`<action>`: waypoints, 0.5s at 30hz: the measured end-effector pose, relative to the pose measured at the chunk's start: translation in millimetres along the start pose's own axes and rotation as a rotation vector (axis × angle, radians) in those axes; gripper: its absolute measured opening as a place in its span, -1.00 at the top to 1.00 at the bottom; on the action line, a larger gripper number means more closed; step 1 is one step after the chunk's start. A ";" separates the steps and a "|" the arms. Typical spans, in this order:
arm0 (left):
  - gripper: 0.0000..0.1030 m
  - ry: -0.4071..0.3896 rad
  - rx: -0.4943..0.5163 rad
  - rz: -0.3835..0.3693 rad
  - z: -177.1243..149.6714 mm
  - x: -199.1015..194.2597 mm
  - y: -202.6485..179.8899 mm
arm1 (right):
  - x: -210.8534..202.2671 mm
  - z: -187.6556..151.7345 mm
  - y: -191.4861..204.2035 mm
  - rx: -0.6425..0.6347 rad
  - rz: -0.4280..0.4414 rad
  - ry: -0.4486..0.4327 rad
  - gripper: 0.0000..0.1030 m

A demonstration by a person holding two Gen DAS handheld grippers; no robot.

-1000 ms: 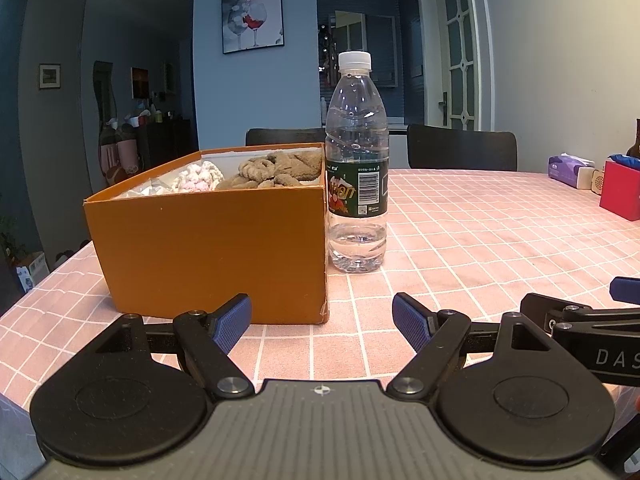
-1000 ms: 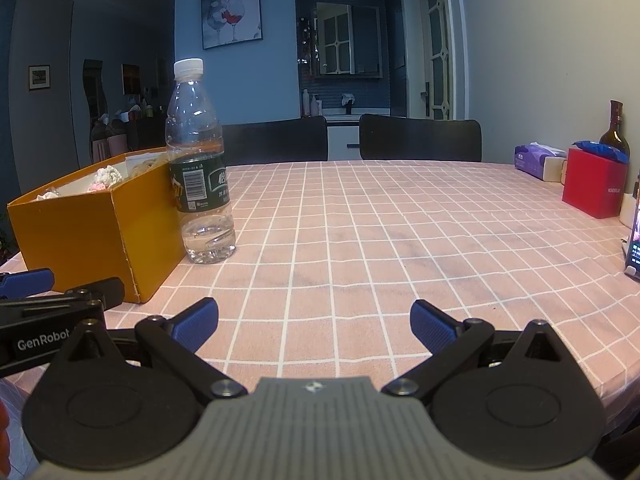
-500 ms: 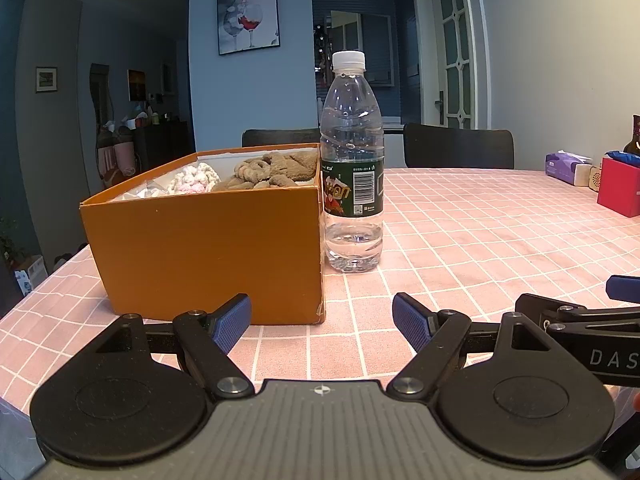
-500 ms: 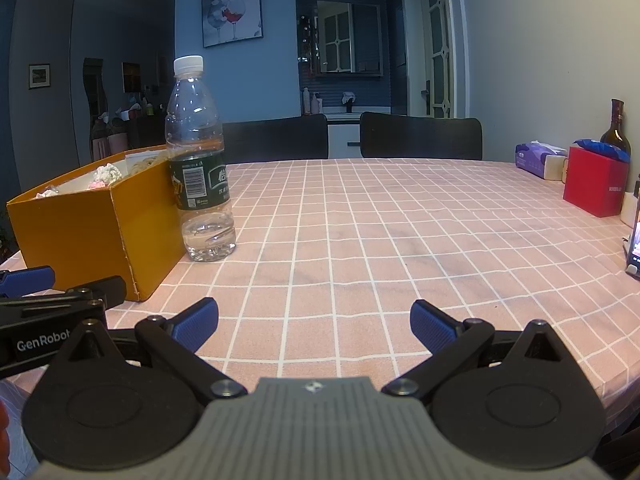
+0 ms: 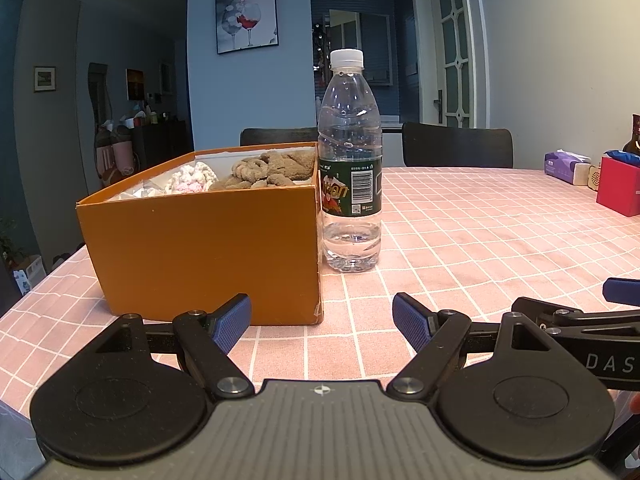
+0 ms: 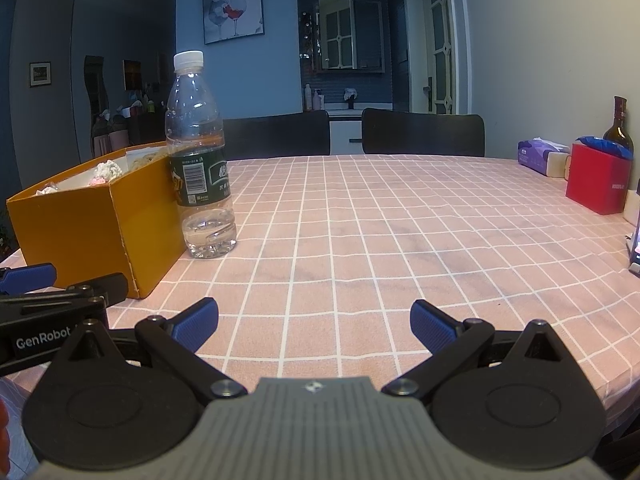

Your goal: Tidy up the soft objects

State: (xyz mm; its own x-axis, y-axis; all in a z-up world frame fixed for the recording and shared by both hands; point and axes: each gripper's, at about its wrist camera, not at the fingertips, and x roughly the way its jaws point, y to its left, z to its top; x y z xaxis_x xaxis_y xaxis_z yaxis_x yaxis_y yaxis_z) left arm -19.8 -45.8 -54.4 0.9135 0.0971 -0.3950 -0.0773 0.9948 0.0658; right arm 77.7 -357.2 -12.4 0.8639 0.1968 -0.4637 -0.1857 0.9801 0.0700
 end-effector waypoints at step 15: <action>-0.84 0.008 0.010 -0.015 2.1 9.8 -3.5 | 9.9 2.5 -4.1 0.006 -0.009 0.018 -0.94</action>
